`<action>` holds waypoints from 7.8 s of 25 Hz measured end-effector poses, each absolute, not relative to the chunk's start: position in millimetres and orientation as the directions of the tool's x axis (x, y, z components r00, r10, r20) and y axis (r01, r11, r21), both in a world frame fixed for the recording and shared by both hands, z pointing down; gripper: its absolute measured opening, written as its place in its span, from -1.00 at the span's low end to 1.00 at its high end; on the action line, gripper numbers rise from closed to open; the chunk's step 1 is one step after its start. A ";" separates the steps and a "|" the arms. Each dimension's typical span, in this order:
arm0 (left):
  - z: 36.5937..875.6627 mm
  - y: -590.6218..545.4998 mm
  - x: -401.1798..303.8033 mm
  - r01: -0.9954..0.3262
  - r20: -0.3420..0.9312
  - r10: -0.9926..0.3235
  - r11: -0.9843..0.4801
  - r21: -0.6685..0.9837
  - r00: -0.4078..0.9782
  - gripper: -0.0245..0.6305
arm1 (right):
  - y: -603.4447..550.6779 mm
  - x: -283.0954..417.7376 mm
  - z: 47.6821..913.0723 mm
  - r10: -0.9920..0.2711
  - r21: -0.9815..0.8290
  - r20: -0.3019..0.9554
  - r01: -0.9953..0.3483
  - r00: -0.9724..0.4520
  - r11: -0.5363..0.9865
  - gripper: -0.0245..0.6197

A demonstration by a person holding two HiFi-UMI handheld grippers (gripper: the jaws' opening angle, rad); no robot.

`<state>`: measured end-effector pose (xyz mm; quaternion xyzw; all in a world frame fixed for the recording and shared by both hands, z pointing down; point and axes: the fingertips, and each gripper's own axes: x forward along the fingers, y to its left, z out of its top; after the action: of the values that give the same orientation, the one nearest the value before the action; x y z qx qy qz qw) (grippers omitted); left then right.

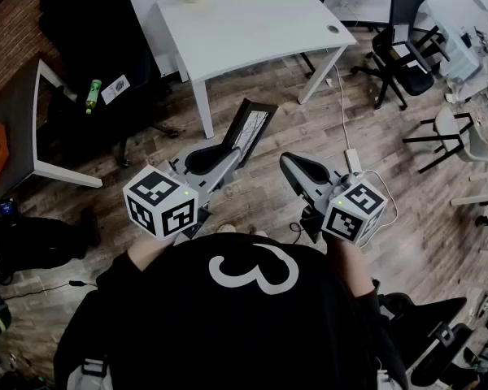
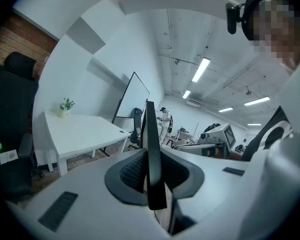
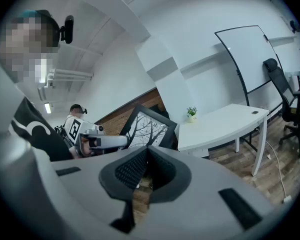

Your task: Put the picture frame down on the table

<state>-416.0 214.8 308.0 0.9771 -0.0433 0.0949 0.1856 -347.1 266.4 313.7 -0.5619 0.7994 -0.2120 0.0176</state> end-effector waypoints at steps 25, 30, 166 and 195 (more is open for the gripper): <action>324.8 192.3 -421.2 -0.115 0.195 -0.034 -0.900 0.420 0.980 -0.72 | 255.5 -348.2 339.5 -0.912 -0.449 0.229 -0.868 -0.339 0.210 -0.85; 325.9 187.5 -385.6 -0.134 0.212 -0.047 -0.898 0.418 0.976 -0.72 | 246.5 -309.9 339.1 -0.910 -0.458 0.219 -0.860 -0.353 0.224 -0.85; 441.0 -246.8 74.9 -0.699 0.418 -0.568 -0.483 0.528 0.708 -0.72 | -240.0 168.8 439.7 -0.457 -0.634 0.255 -0.504 -0.852 0.586 -0.85; 501.2 -242.1 77.2 -0.680 0.470 -0.520 -0.351 0.644 0.713 -0.72 | -232.6 179.8 466.9 -0.416 -0.654 0.300 -0.503 -0.858 0.565 -0.85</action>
<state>77.2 -242.1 501.2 0.8168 -0.3671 0.0920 0.4353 179.8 -232.6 466.9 -0.2602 0.8829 -0.3870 -0.0558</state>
